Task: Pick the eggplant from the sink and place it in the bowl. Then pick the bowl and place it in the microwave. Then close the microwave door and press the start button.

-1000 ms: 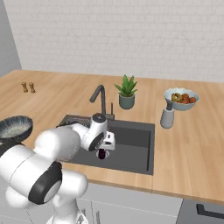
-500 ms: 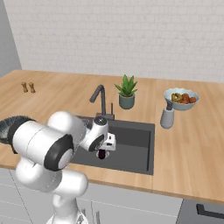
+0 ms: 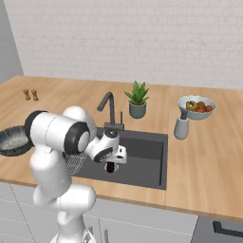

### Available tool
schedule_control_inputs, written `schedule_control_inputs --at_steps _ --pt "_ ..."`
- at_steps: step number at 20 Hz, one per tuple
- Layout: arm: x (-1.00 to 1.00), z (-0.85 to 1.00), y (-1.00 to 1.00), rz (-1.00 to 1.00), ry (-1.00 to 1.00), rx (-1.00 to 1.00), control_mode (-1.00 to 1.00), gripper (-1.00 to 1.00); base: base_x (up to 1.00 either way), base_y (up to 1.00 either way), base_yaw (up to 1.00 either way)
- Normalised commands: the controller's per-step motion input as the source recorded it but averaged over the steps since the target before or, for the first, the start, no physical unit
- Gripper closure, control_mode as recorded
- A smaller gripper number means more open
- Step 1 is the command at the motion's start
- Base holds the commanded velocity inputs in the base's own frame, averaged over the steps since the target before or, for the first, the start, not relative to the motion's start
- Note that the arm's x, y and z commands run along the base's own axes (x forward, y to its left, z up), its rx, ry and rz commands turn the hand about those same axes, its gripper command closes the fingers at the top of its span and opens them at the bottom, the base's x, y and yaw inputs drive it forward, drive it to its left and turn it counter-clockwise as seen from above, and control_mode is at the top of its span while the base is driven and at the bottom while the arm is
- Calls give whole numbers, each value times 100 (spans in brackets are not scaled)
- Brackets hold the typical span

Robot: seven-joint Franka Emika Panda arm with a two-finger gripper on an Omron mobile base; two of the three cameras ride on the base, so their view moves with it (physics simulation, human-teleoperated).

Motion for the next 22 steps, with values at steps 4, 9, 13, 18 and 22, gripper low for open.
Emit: schedule_control_inputs --at_steps 4,9,13,18,22 --pt "39 -39 1 0 2 2 -100 -100 0 0 0" --pt "36 -37 1 0 6 1 -100 -100 0 0 0" --pt "11 -38 10 0 8 1 -100 -100 0 0 0" --pt "15 -30 11 0 6 1 -100 -100 0 0 0" --pt "18 -9 2 0 3 0 -100 -100 0 0 0"
